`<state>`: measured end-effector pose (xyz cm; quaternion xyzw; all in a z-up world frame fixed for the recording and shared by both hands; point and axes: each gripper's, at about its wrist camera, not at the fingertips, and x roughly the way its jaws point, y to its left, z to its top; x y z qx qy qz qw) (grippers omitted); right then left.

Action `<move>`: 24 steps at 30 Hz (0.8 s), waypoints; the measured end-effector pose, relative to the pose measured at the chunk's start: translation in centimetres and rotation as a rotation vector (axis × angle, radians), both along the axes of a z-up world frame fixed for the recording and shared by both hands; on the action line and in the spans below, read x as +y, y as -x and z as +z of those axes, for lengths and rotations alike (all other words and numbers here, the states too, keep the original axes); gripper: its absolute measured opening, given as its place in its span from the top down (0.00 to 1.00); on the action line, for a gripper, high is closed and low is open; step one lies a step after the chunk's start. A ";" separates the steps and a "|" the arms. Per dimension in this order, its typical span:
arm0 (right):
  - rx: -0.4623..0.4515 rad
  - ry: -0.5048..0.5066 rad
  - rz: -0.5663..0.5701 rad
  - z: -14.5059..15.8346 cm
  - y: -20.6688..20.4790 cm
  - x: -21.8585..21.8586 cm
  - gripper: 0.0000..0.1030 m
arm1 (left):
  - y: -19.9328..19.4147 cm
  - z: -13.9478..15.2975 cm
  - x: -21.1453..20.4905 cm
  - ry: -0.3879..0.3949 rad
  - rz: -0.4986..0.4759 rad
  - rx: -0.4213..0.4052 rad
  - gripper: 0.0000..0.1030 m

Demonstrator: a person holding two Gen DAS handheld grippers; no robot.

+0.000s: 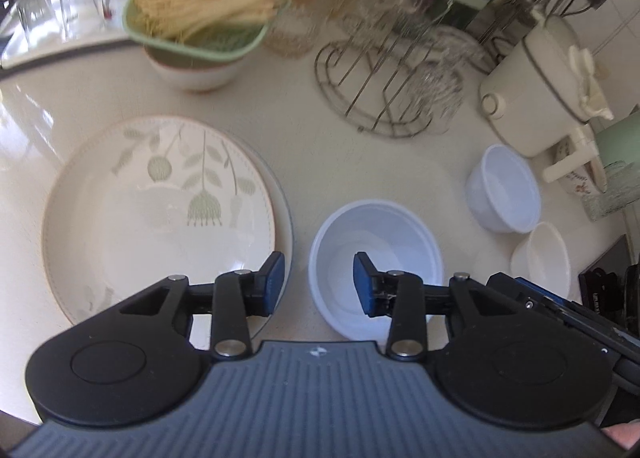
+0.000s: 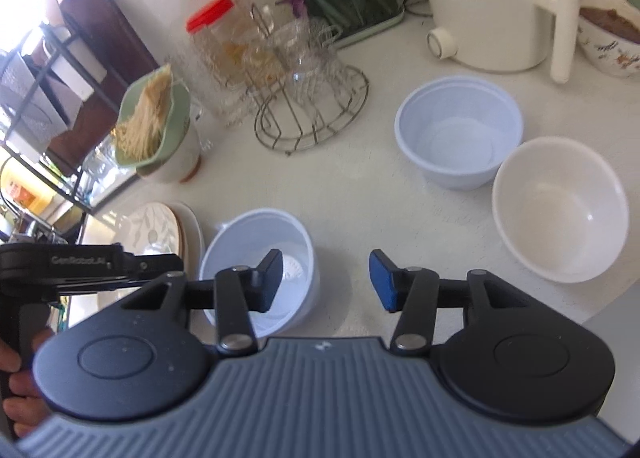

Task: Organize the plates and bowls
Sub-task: 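Open both grippers to release the translucent bowl, then move both grippers to the second translucent plastic bowl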

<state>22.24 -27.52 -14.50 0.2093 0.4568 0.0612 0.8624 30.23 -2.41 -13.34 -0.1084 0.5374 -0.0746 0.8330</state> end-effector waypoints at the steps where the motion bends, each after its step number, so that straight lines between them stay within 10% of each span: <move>1: -0.008 0.004 -0.006 0.5 0.1 -0.1 0.50 | 0.2 0.6 0.0 0.001 0.001 -0.011 0.58; 13: -0.088 0.086 -0.030 5.8 2.0 -1.5 0.49 | 3.5 9.0 -2.2 0.015 -0.063 -0.129 0.57; 24: -0.145 0.063 -0.073 7.4 3.3 -1.6 0.49 | 3.5 9.9 -3.3 0.049 -0.163 -0.177 0.49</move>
